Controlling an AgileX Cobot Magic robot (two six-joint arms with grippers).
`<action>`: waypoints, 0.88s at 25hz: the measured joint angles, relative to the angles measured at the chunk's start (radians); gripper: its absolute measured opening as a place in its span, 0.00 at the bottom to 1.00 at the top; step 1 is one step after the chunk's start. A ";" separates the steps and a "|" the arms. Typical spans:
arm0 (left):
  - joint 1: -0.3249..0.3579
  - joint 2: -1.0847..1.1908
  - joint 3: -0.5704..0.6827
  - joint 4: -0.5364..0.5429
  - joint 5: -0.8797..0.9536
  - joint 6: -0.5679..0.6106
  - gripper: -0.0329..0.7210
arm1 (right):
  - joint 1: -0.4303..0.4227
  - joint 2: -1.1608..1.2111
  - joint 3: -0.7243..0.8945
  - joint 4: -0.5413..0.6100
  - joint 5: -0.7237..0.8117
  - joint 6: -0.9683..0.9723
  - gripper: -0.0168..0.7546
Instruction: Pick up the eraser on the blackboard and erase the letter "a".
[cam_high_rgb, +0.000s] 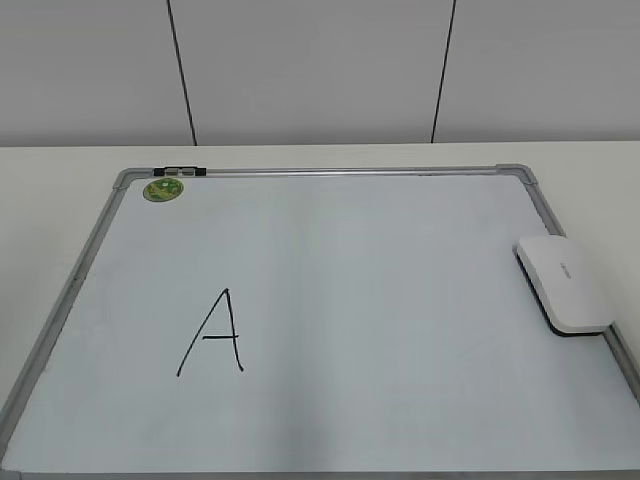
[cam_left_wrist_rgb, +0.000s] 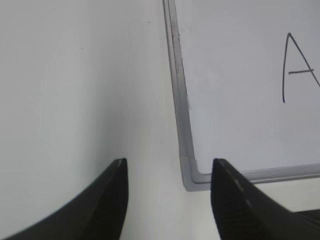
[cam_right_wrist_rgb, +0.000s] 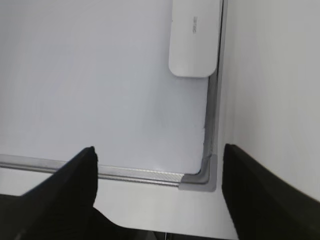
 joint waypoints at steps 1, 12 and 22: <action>-0.012 -0.026 0.023 0.000 0.004 0.000 0.56 | 0.000 -0.048 0.035 0.000 0.000 0.000 0.77; -0.109 -0.371 0.190 0.024 0.047 -0.026 0.53 | 0.000 -0.565 0.263 -0.043 0.134 0.000 0.77; -0.153 -0.432 0.204 0.095 0.077 -0.063 0.50 | 0.000 -0.722 0.283 -0.046 0.126 0.000 0.77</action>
